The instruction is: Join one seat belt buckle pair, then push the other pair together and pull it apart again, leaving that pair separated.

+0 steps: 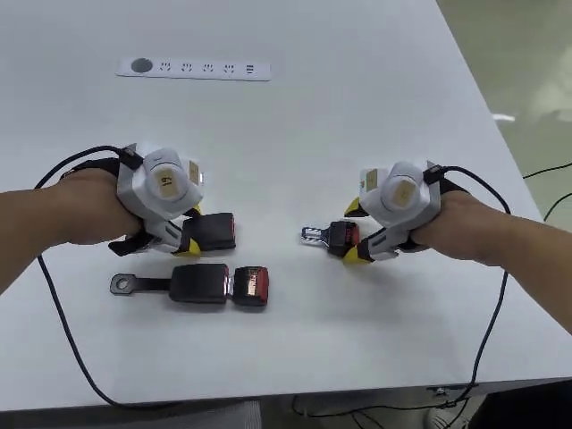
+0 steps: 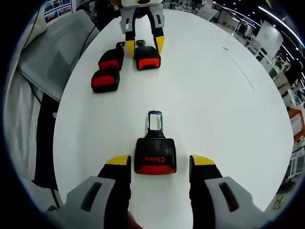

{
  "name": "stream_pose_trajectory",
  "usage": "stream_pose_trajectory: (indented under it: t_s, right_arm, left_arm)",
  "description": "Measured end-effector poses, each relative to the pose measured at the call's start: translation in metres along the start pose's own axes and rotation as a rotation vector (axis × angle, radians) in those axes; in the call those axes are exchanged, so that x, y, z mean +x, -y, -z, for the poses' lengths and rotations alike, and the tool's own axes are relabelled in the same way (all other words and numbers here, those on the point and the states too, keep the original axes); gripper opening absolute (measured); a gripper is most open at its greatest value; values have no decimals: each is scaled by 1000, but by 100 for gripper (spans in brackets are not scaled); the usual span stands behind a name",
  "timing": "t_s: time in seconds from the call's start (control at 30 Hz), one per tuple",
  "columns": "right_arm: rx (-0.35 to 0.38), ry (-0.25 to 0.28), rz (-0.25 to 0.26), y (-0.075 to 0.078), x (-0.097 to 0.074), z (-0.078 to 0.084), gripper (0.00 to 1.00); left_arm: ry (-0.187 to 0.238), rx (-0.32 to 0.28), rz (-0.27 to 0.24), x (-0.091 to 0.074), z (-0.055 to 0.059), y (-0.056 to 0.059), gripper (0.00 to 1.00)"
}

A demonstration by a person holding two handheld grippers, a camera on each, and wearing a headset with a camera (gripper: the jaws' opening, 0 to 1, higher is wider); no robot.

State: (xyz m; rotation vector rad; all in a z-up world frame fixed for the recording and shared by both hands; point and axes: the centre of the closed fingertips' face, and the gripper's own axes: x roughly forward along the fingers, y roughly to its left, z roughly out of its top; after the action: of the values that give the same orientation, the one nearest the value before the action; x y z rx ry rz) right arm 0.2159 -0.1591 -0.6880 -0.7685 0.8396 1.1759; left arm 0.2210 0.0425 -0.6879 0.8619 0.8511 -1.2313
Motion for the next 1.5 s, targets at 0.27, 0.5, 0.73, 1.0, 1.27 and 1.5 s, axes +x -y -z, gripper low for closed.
stream_pose_trajectory:
  t_s: [0.27, 0.5, 0.73, 1.0, 1.27, 1.5]
  right_arm:
    - [110, 89, 89, -4, -21, -13, 54]
    - [182, 162, 172, -29, -43, -36, 63]
    - [236, 193, 216, -56, -47, -47, 75]
    - [325, 269, 249, -77, -60, -52, 84]
    - [388, 276, 264, -86, -61, -37, 92]
    - [451, 321, 317, -89, -80, -33, 100]
  left_arm:
    - [40, -49, -120, -26, 3, -10, 46]
    - [129, -161, -188, -57, 0, 0, 54]
    - [202, -278, -230, -84, 11, 21, 64]
    - [250, -371, -294, -107, 35, 55, 81]
    - [278, -470, -323, -117, 61, 67, 91]
    - [352, -508, -354, -131, 70, 73, 100]
